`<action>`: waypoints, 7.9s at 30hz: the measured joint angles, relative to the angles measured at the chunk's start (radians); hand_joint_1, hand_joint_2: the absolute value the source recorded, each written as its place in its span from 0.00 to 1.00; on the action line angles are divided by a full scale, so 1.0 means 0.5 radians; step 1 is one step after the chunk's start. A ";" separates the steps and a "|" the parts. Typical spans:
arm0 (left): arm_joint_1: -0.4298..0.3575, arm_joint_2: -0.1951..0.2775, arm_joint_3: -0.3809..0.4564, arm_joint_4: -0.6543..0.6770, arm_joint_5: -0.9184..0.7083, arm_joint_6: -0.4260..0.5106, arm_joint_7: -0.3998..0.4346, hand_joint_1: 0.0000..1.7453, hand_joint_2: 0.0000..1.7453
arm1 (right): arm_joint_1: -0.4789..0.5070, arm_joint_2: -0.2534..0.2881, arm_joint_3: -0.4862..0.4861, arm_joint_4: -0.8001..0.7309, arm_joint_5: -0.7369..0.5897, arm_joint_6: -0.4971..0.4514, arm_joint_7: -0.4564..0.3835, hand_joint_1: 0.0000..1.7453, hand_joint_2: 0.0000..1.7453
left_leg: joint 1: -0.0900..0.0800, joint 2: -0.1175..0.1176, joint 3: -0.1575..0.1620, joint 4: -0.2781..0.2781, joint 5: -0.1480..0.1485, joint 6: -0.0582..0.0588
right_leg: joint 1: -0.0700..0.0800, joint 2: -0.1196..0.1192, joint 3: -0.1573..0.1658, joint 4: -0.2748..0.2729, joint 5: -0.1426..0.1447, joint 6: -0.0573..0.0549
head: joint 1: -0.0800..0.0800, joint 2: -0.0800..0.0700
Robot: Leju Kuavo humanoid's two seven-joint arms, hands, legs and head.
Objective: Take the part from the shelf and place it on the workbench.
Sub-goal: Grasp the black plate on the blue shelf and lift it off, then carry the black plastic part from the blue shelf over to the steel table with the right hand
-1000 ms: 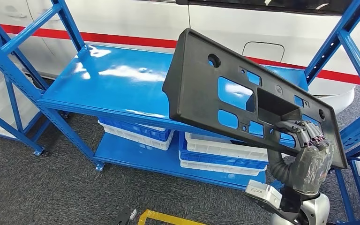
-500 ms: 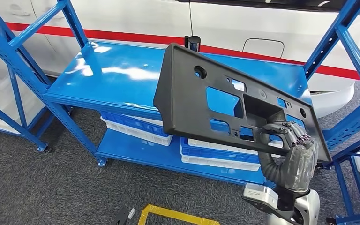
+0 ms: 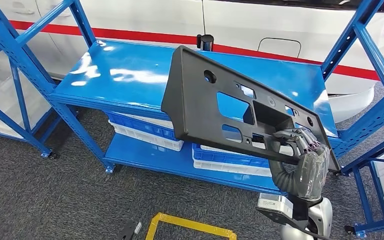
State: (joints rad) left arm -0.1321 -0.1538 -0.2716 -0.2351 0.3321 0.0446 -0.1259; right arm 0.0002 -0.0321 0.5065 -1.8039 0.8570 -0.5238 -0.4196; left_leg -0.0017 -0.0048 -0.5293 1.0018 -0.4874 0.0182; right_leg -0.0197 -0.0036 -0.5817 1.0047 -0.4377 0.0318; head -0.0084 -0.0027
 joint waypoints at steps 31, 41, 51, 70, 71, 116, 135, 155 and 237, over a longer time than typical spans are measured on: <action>-0.013 0.010 -0.001 0.000 -0.002 -0.008 -0.007 0.00 1.00 | -0.060 -0.017 0.022 0.100 -0.081 -0.005 -0.021 1.00 1.00 | -0.013 0.001 0.072 -0.052 -0.024 0.029 | 0.012 0.002 -0.006 -0.028 0.032 -0.021 | 0.005 0.000; -0.019 0.000 -0.001 -0.001 -0.015 -0.012 -0.008 0.00 1.00 | -0.066 -0.023 0.022 0.105 -0.081 -0.015 -0.021 1.00 1.00 | 0.015 0.035 -0.122 -0.084 0.170 0.047 | -0.018 0.004 -0.057 0.398 -0.227 0.060 | 0.026 0.000; -0.017 0.003 -0.001 0.000 -0.024 -0.012 -0.008 0.00 1.00 | -0.068 -0.021 0.022 0.106 -0.078 -0.025 -0.018 1.00 1.00 | 0.028 0.023 -0.313 0.265 -0.056 -0.054 | -0.022 0.008 0.116 -0.013 -0.114 -0.049 | 0.017 0.000; -0.042 0.002 -0.007 -0.003 -0.033 -0.032 -0.012 0.00 1.00 | -0.036 -0.006 0.018 0.064 -0.021 -0.012 0.031 1.00 1.00 | -0.009 0.030 -0.073 -0.083 0.123 0.094 | 0.000 0.006 -0.222 0.551 -0.303 0.010 | 0.025 0.000; -0.042 0.002 -0.007 -0.003 -0.033 -0.032 -0.012 0.00 1.00 | -0.034 -0.006 0.018 0.064 -0.021 -0.012 0.031 1.00 1.00 | -0.006 0.032 -0.103 -0.080 0.144 0.088 | -0.005 0.006 -0.196 0.570 -0.282 0.037 | 0.025 0.000; -0.025 -0.012 -0.009 -0.001 -0.011 -0.034 -0.007 0.00 1.00 | -0.042 0.004 0.022 0.054 -0.068 0.014 -0.013 1.00 1.00 | 0.024 0.008 -0.390 0.572 -0.180 -0.063 | -0.008 -0.003 0.079 -0.038 -0.049 -0.060 | 0.002 0.000; -0.027 -0.011 -0.011 -0.002 -0.038 -0.083 0.012 0.00 1.00 | 0.006 -0.034 0.011 0.032 -0.067 -0.017 -0.002 1.00 1.00 | -0.023 0.026 -0.183 -0.026 0.186 0.080 | 0.005 0.002 0.078 0.217 -0.168 0.060 | 0.018 0.000; -0.024 0.003 -0.040 -0.003 -0.028 -0.071 0.010 0.00 1.00 | 0.072 -0.050 -0.014 -0.003 -0.178 -0.060 -0.024 1.00 1.00 | 0.041 -0.095 0.068 -0.015 -0.047 -0.030 | -0.018 0.073 -0.066 -0.021 0.089 0.066 | 0.008 0.000; 0.020 0.005 -0.063 -0.021 -0.072 0.182 -0.295 0.00 1.00 | -0.018 0.016 0.029 0.176 -0.272 0.028 -0.076 1.00 1.00 | 0.045 0.016 -0.224 0.471 -0.256 -0.061 | -0.026 0.034 -0.023 -0.012 0.019 -0.040 | 0.007 0.000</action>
State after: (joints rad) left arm -0.1222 -0.1515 -0.3029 -0.2455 0.2963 0.1355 -0.2734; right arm -0.0089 -0.0242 0.5210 -1.7160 0.7210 -0.5097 -0.4576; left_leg 0.0207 0.0030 -0.6415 1.2374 -0.6154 -0.0123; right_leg -0.0328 0.0135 -0.5931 0.9986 -0.4281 0.0117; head -0.0050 -0.0027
